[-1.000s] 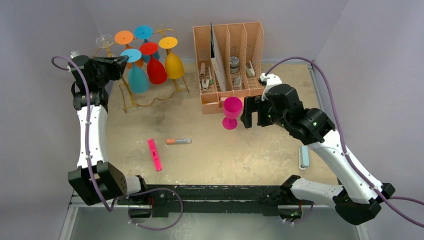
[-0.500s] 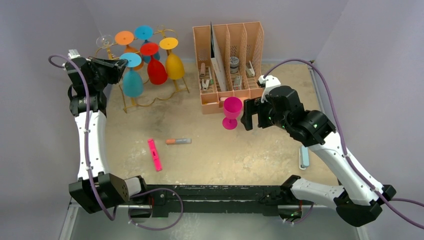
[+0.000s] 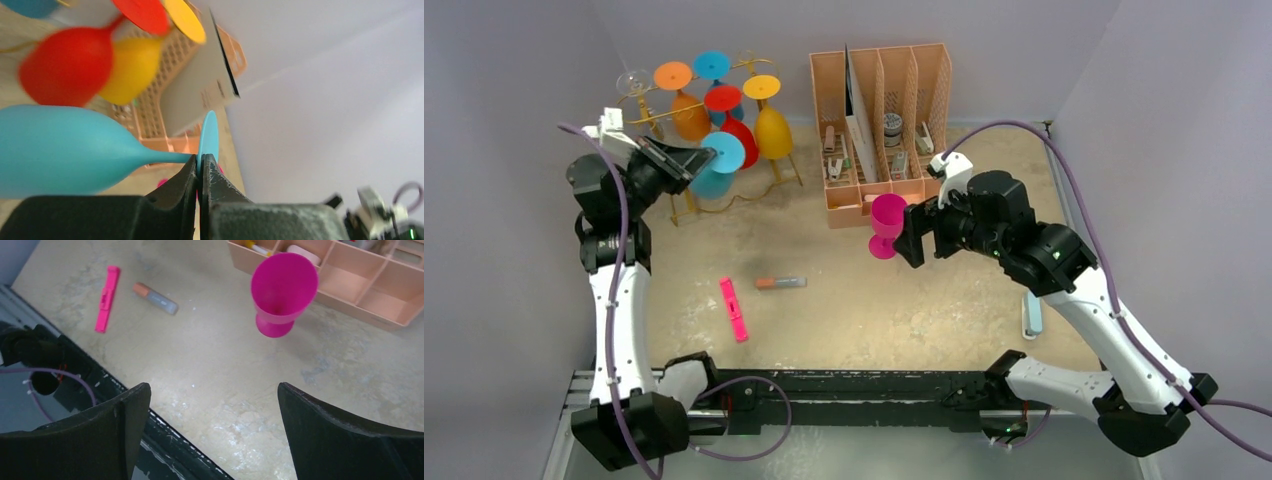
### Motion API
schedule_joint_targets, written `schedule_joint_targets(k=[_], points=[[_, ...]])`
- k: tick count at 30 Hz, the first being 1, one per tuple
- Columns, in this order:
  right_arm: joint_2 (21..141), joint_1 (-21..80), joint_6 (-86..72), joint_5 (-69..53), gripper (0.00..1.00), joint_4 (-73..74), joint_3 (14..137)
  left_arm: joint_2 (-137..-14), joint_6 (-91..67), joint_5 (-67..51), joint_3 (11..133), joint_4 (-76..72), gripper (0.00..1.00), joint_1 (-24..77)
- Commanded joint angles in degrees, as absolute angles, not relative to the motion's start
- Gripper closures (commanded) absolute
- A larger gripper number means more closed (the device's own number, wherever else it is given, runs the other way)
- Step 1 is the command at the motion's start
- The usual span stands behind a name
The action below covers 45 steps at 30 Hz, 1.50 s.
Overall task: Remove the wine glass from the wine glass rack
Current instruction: Pick up the wine glass from the wine rack, then place the wine glass at the center of the board.
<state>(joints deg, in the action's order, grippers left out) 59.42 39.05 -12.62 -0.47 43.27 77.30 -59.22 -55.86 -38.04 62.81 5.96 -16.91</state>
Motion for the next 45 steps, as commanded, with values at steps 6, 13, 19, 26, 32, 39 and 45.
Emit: schedule_joint_targets(k=[6,13,19,26,32,39,45], points=[[61.4,38.9,-14.5,-15.6,0.01,39.3,79.8,-52.0,-43.9,-49.6,54.4,2.6,1.0,1.6],[64.2,38.9,-25.4,-21.1,0.01,35.5,79.5,-54.7,-40.4,-53.6,53.5,1.6,1.0,11.9],[65.4,37.5,-34.2,-27.9,0.08,27.6,77.1,-58.2,-39.3,-55.6,55.1,-0.1,1.0,17.9],[67.5,33.4,-42.3,-37.0,0.25,18.9,73.6,-60.2,-42.1,-55.9,54.8,-6.4,1.0,22.3],[68.2,32.5,-43.0,-39.7,0.48,18.1,72.7,-60.9,-43.4,-56.0,54.7,-8.7,1.0,23.9],[69.7,32.4,-42.9,-44.6,0.66,16.2,72.5,-61.4,-44.2,-56.2,54.8,-9.5,1.0,24.3],[69.8,32.4,-43.3,-46.0,0.79,14.2,71.8,-62.1,-45.0,-57.1,54.9,-10.3,1.0,24.8]])
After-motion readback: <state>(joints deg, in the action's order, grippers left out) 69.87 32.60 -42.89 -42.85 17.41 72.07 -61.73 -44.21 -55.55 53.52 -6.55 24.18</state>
